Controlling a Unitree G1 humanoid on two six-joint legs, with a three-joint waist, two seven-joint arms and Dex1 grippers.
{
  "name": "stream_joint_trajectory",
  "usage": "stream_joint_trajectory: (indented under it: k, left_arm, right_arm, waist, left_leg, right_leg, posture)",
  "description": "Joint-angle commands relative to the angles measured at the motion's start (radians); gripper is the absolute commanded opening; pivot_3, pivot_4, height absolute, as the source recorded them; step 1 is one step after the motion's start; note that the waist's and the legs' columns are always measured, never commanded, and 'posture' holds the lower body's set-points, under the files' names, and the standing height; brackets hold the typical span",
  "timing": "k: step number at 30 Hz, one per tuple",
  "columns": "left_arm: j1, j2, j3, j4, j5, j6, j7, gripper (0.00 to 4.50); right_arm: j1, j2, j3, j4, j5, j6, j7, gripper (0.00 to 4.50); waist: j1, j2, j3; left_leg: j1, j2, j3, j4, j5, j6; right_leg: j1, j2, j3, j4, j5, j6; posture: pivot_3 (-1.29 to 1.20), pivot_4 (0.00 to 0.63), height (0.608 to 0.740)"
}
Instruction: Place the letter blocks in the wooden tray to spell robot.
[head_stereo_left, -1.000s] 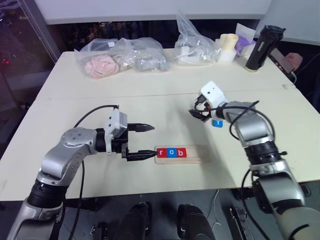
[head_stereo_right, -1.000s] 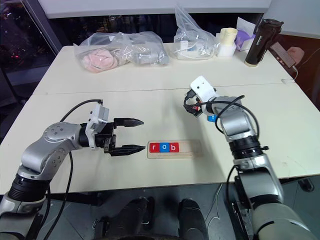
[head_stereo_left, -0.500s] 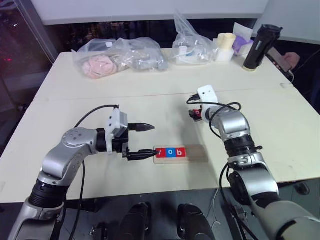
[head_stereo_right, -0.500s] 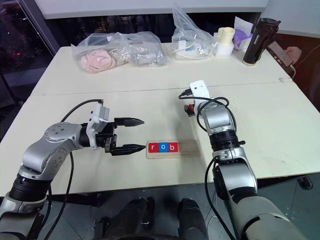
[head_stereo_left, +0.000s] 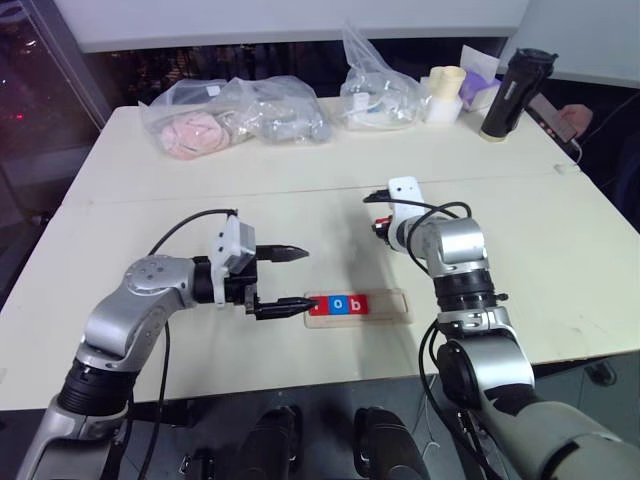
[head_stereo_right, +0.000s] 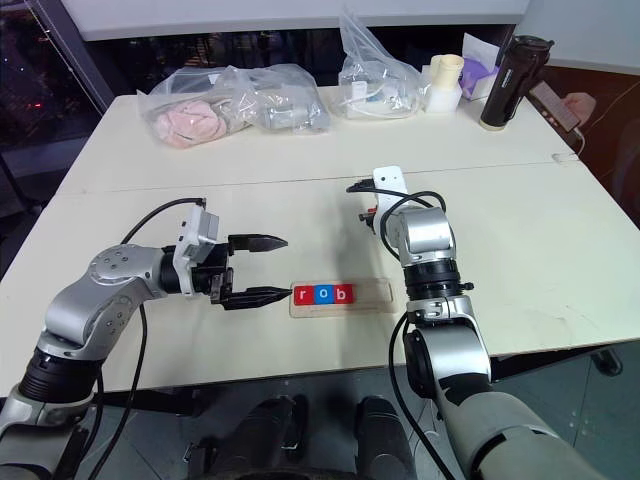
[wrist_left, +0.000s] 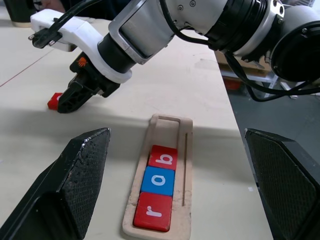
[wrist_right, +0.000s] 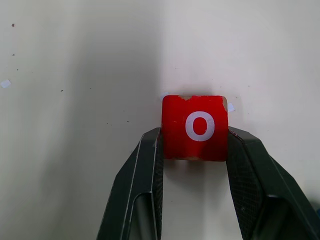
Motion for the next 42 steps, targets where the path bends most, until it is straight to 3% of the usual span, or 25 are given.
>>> stream_joint_trajectory:
  k: [1, 4, 7, 12, 20, 26, 27, 30, 33, 37, 39, 42]
  left_arm:
    - [-0.026, -0.006, -0.001, -0.006, 0.008, -0.022, 0.002, 4.50]
    - [-0.028, -0.008, -0.001, -0.003, 0.009, -0.024, -0.001, 4.50]
    - [-0.031, -0.011, -0.001, 0.003, 0.012, -0.026, -0.007, 4.50]
    - [-0.023, -0.007, -0.003, 0.003, 0.004, -0.029, -0.032, 4.50]
    - [-0.023, 0.003, 0.004, 0.017, -0.001, -0.040, -0.092, 4.50]
    - [-0.035, -0.011, 0.007, 0.029, -0.003, -0.047, -0.092, 4.50]
    - [-0.036, -0.013, 0.007, 0.029, -0.001, -0.048, -0.090, 4.50]
    - [-0.037, -0.016, 0.006, 0.027, 0.002, -0.048, -0.086, 4.50]
    - [-0.036, -0.015, 0.007, 0.025, 0.002, -0.046, -0.083, 4.50]
    - [-0.043, -0.024, -0.002, 0.036, 0.012, -0.054, -0.080, 4.50]
    - [-0.050, -0.036, -0.007, 0.038, 0.013, -0.052, -0.074, 4.50]
    - [-0.052, -0.047, -0.010, 0.034, 0.014, -0.050, -0.069, 4.50]
  right_arm:
    - [-0.005, -0.031, 0.012, -0.120, 0.001, 0.097, -0.004, 1.13]
    - [0.021, -0.068, 0.028, -0.287, 0.020, 0.227, 0.019, 1.13]
    - [0.120, -0.140, 0.027, -0.604, 0.080, 0.443, 0.063, 1.13]
    - [0.378, -0.282, -0.049, -0.929, 0.229, 0.472, 0.090, 1.13]
    - [0.638, -0.300, -0.171, -1.086, 0.441, 0.472, -0.044, 1.13]
    - [0.663, -0.304, -0.195, -1.056, 0.560, 0.472, -0.168, 1.13]
    - [0.662, -0.306, -0.196, -1.047, 0.577, 0.472, -0.186, 1.93]
    - [0.654, -0.349, -0.196, -1.021, 0.641, 0.472, -0.215, 2.94]
    - [0.606, -0.519, -0.155, -1.005, 0.774, 0.472, -0.110, 4.39]
    - [0.536, -0.838, -0.039, -1.014, 0.810, 0.350, 0.209, 4.45]
    - [0.582, -0.974, 0.008, -0.943, 0.714, 0.080, 0.437, 4.45]
    - [0.668, -1.094, 0.059, -0.805, 0.557, -0.316, 0.720, 4.45]
  waist:
    - [0.001, 0.000, 0.000]
    - [0.001, 0.000, 0.000]
    - [0.004, 0.000, 0.000]
    - [0.005, 0.000, 0.000]
    - [0.004, 0.000, 0.000]
    - [0.003, -0.001, 0.000]
    - [0.004, -0.001, 0.000]
    - [0.004, -0.001, 0.000]
    - [0.004, -0.001, 0.001]
    - [0.004, -0.001, 0.001]
    - [0.008, -0.001, 0.001]
    - [0.009, -0.002, 0.001]
  left_leg:
    - [0.000, 0.000, 0.000, 0.000, 0.000, 0.000]
    - [-0.001, 0.000, 0.000, -0.001, 0.000, 0.000]
    - [-0.001, 0.000, 0.000, -0.001, 0.000, 0.000]
    - [-0.001, -0.001, 0.000, -0.004, 0.000, 0.000]
    - [0.000, 0.001, 0.002, -0.003, 0.000, 0.000]
    - [-0.001, 0.000, 0.003, -0.002, 0.000, 0.001]
    - [-0.001, 0.000, 0.003, -0.003, 0.000, 0.001]
    - [-0.001, 0.000, 0.003, -0.003, 0.000, 0.001]
    - [-0.001, 0.000, 0.003, -0.003, -0.001, 0.001]
    - [-0.001, 0.001, 0.003, -0.001, -0.002, 0.003]
    - [-0.002, 0.002, 0.003, -0.001, -0.002, 0.004]
    - [-0.002, 0.001, 0.003, -0.001, -0.004, 0.007]
  right_leg:
    - [0.000, 0.000, 0.000, 0.000, 0.000, 0.000]
    - [-0.001, 0.000, 0.000, 0.000, 0.000, 0.000]
    - [-0.001, -0.001, 0.000, 0.000, 0.000, 0.000]
    - [-0.001, -0.004, 0.000, -0.002, -0.001, 0.001]
    - [-0.001, -0.005, 0.000, -0.002, -0.002, -0.002]
    - [0.000, -0.007, 0.000, -0.004, -0.002, -0.002]
    - [0.000, -0.007, 0.000, -0.004, -0.002, -0.002]
    - [0.000, -0.006, 0.000, -0.004, -0.002, -0.002]
    - [0.000, -0.007, 0.000, -0.004, -0.002, -0.002]
    - [0.002, -0.006, -0.002, -0.006, -0.005, 0.002]
    - [0.003, -0.006, -0.004, -0.009, -0.005, 0.002]
    - [0.007, -0.006, -0.006, -0.016, -0.004, 0.003]
  posture:
    - [0.00, 0.150, 0.738]
    - [0.00, 0.150, 0.738]
    - [0.00, 0.150, 0.738]
    - [0.00, 0.150, 0.738]
    - [0.00, 0.150, 0.738]
    - [0.00, 0.150, 0.738]
    - [0.00, 0.150, 0.738]
    - [0.00, 0.150, 0.738]
    - [0.00, 0.150, 0.738]
    - [0.00, 0.150, 0.738]
    - [0.00, 0.150, 0.738]
    - [0.00, 0.150, 0.738]
